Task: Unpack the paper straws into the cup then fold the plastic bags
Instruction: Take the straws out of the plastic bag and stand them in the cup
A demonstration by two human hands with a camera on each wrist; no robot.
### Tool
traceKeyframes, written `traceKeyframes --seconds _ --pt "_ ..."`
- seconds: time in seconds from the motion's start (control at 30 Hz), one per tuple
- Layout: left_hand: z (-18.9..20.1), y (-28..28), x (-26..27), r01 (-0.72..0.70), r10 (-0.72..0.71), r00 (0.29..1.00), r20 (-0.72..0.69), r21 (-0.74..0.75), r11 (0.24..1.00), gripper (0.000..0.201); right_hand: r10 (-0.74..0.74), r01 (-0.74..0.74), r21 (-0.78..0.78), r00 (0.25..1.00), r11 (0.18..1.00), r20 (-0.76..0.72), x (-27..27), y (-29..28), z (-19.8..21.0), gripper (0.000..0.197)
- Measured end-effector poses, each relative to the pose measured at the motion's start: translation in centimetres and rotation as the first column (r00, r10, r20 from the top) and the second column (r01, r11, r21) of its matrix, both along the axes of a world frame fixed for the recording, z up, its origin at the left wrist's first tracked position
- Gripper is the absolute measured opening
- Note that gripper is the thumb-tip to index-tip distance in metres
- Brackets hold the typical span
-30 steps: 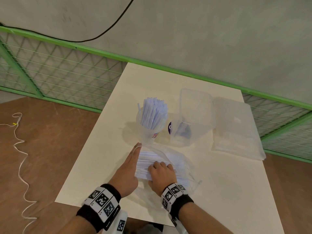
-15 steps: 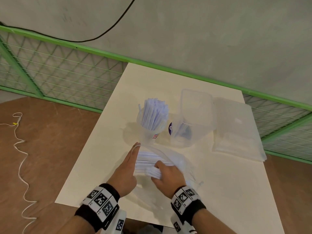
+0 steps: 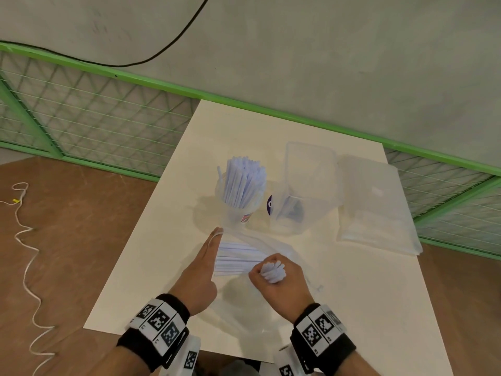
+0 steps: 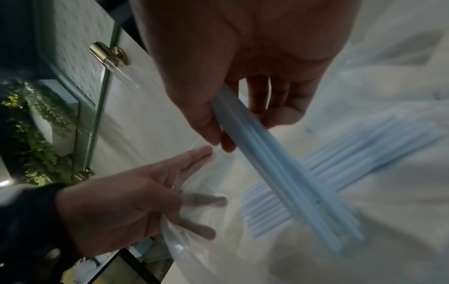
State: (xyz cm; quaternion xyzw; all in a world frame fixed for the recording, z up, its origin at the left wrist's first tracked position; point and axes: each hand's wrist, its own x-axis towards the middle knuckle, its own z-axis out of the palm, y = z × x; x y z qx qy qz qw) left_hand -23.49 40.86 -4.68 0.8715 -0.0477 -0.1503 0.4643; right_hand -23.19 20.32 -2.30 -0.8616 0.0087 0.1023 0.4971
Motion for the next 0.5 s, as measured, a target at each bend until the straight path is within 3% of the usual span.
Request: traceKeyframes --seconds 0.07,0.17,0.3,0.4,0.5 --pt "0.1 0.0 -0.1 0.0 0.0 1.0 -0.007 0.0 1.0 0.11 0.044 -0.044 -0.026 0.999 0.999 0.012 0.3 -0.3 1.4 0.032" --pt "0.1 0.0 -0.2 -0.008 0.008 1.0 -0.017 -0.01 1.0 0.11 0.078 -0.078 -0.003 0.996 0.997 0.05 2.2 -0.3 5.5 0.013" --pt "-0.2 0.1 -0.4 -0.004 0.003 1.0 -0.015 -0.028 1.0 0.11 -0.003 -0.028 0.133 0.974 0.991 0.227 6.8 -0.2 12.8 0.017" --pt "0.1 0.0 -0.5 -0.001 0.001 1.0 -0.015 -0.019 1.0 0.11 0.013 -0.053 0.117 0.946 0.992 0.323 10.2 0.7 16.6 0.015" --pt "0.5 -0.2 -0.7 -0.009 0.009 1.0 -0.018 -0.015 1.0 0.11 0.07 -0.085 0.025 0.928 0.996 0.366 13.2 2.1 17.7 0.014"
